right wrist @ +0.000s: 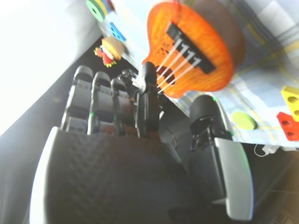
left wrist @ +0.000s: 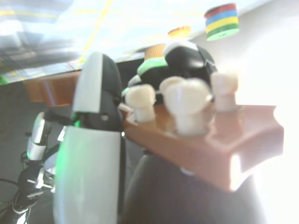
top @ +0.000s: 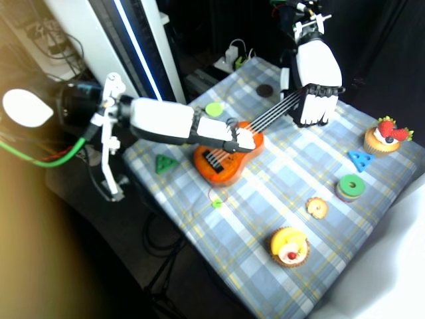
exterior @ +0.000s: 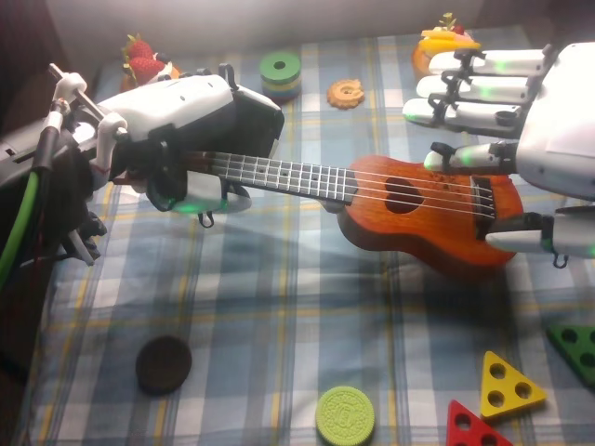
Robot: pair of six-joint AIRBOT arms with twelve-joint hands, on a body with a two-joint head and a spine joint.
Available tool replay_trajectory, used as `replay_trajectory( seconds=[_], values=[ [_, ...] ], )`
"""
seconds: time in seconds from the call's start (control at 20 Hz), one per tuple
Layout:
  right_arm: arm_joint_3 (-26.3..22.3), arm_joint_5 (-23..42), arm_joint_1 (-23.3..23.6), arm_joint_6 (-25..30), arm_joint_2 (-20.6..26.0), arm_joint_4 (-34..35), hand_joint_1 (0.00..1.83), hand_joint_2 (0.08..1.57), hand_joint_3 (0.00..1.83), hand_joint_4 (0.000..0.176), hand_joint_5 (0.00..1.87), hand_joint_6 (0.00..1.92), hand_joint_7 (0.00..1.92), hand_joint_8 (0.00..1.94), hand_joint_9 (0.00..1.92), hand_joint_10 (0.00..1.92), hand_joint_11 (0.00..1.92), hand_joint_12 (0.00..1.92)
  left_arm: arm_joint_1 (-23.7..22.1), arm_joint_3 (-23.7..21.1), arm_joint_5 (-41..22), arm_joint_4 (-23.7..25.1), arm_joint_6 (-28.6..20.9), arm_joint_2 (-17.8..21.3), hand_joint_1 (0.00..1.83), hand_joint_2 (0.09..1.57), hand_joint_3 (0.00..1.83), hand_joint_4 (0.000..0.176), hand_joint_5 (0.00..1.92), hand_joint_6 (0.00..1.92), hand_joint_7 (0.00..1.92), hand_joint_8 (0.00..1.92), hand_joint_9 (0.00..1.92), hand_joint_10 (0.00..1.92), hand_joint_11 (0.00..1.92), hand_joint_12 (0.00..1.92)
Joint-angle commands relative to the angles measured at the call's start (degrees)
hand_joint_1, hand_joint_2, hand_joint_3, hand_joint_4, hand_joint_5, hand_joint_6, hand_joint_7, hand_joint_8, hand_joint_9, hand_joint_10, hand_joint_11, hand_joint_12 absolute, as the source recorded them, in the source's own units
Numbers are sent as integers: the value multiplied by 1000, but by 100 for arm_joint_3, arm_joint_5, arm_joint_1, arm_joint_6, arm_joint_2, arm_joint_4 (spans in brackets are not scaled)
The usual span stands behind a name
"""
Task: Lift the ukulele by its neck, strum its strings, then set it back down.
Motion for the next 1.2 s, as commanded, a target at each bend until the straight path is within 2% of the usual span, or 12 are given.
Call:
replay_trajectory(
  seconds=[0.0,0.15,0.3,0.4,0.45,0.55,0.65,0.7,0.75,0.85,0.95,1.15],
  values=[
    [10,491,89,-14,6,22,207,1313,0,12,537,35,0,0,0,0,0,0,-83,-23,-744,37,-56,18,1316,1224,72,0,526,1921,655,1678,708,1921,577,1921],
    [81,527,89,1071,-19,-791,45,1301,0,90,531,16,0,0,0,0,0,0,-82,-22,-774,38,-65,25,1314,1225,77,0,534,1921,681,1565,724,1921,608,1921],
    [85,847,89,1782,94,-1153,4,1281,0,102,656,59,24,9,0,0,0,0,-58,2,-769,14,-82,26,1302,1247,83,0,516,1921,644,1617,707,1921,601,1921],
    [31,1126,89,1927,274,-1143,24,1293,0,57,740,85,0,0,0,0,0,0,-48,27,-752,-31,-84,25,1311,1237,74,0,530,1921,666,1586,729,1921,592,1921],
    [5,1284,90,1927,381,-1042,19,1301,2,67,741,82,0,0,0,0,0,0,-41,46,-738,-63,-84,21,1307,1244,75,0,529,1921,653,1605,717,1921,589,1921],
    [-9,1507,101,1821,515,-847,177,1313,0,0,705,63,7,3,0,0,0,0,-20,57,-729,-86,-85,19,1306,1249,73,0,512,1921,646,1614,690,1921,549,1921],
    [-121,1568,177,1224,517,-366,435,1269,0,19,603,13,86,24,0,0,0,0,-8,66,-723,-113,-85,14,1387,1167,14,0,503,1921,635,1909,693,1921,565,1921],
    [-183,1567,350,994,535,-230,313,1287,0,42,456,9,77,16,0,0,0,0,-1,71,-726,-133,-85,11,1316,1227,75,0,499,1921,643,1674,683,1921,561,1921],
    [-215,1561,374,856,613,-165,62,1297,2,79,335,10,57,5,0,0,0,0,12,78,-734,-160,-85,8,1368,1157,33,0,539,1921,667,1872,728,1921,608,1921],
    [-251,1559,702,764,793,-81,32,1326,16,62,289,2,12,0,0,0,0,0,48,87,-779,-232,-86,1,1413,1135,11,0,596,1921,707,1919,800,1921,677,1921],
    [-269,1620,770,730,912,102,307,1380,18,0,245,2,0,0,0,0,0,0,101,98,-834,-326,-87,-15,1430,1131,4,0,602,1921,742,1921,828,1921,679,1921],
    [-297,1748,766,711,1083,361,364,1413,8,0,282,14,69,16,0,0,0,0,192,164,-976,-535,-88,-140,1368,1138,2,0,529,1921,693,1921,782,1921,625,1921]
  ],
)
